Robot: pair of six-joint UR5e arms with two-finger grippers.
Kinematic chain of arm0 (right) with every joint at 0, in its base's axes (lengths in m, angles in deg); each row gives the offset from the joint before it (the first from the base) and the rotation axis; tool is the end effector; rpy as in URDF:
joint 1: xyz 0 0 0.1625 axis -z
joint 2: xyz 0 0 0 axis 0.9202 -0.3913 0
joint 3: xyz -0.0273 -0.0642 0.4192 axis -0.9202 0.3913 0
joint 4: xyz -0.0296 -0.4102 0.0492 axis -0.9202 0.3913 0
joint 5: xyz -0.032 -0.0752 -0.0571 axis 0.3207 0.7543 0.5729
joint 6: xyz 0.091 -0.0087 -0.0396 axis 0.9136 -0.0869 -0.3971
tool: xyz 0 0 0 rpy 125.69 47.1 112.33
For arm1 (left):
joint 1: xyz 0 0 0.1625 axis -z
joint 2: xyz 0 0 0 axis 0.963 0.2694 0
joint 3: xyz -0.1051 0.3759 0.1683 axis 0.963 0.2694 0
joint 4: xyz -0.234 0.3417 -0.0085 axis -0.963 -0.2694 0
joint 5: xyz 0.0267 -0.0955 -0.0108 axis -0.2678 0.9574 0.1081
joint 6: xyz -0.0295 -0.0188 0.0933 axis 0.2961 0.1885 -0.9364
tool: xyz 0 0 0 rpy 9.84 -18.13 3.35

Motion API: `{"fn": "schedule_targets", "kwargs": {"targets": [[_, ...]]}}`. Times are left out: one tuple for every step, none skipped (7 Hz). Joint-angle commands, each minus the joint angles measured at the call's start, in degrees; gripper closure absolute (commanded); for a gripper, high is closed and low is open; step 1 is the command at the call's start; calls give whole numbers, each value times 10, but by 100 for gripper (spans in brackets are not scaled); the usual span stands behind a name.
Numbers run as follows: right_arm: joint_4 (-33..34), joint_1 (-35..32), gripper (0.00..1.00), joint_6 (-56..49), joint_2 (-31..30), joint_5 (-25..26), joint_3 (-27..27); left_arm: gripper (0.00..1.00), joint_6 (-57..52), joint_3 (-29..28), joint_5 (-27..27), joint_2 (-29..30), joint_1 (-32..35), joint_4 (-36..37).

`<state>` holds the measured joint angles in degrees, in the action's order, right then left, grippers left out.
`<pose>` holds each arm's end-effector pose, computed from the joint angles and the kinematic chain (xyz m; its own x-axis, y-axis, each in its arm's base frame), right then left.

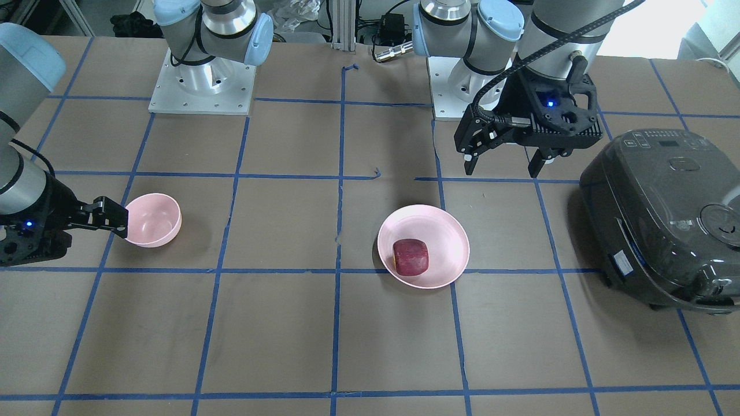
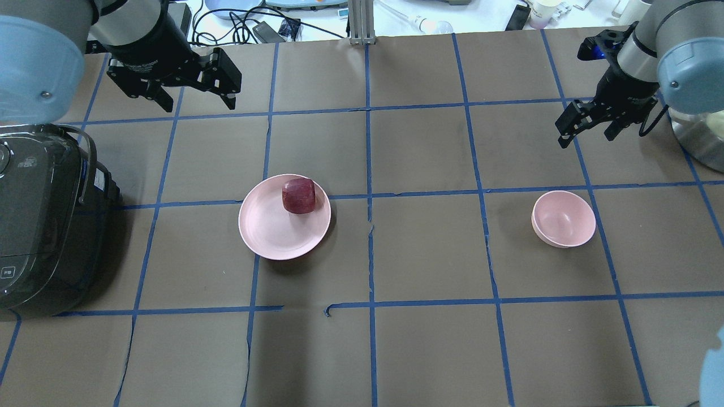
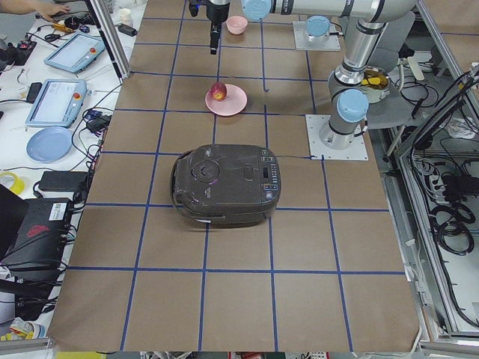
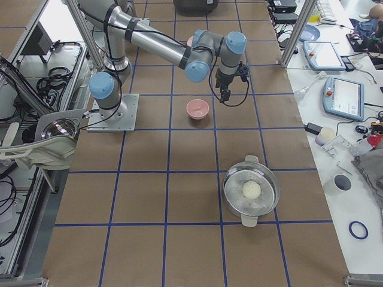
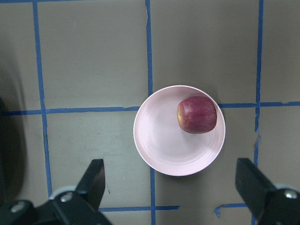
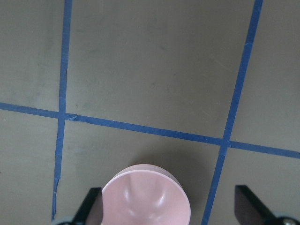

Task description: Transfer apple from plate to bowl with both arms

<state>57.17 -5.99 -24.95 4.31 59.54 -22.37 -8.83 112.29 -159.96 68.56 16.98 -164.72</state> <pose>-0.0350 -0.5776 0.3375 -0.9851 -0.1620 -0.0577 -0.1653 0.9845 0.0582 -0.1462 -0.5159 0.5056 -0.9999 0.0108 0.0091 0.0094 0.9897 -0.1429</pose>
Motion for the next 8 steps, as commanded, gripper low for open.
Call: {"fn": "schedule_targets", "kwargs": {"targets": [[0,0,0,1,-1,6,1,0,0,-1,0,0,0,0],[-2,-1,0,1,-4,8,2,0,0,0,0,-1,0,0],[-2,-1,0,1,-4,2,2,0,0,-1,0,-1,0,0],[-2,-1,0,1,-4,2,2,0,0,-1,1,-1,0,0],[-5,-1,0,2,-6,8,2,0,0,-1,-1,-1,0,-1],[-9,-1,0,2,-6,10,-2,0,0,-1,0,-1,0,0],[-8,-3,0,2,-14,33,5,0,0,-1,0,-2,0,0],[-63,-14,0,2,-54,59,30,0,-5,-3,-1,-1,0,-1]]}}
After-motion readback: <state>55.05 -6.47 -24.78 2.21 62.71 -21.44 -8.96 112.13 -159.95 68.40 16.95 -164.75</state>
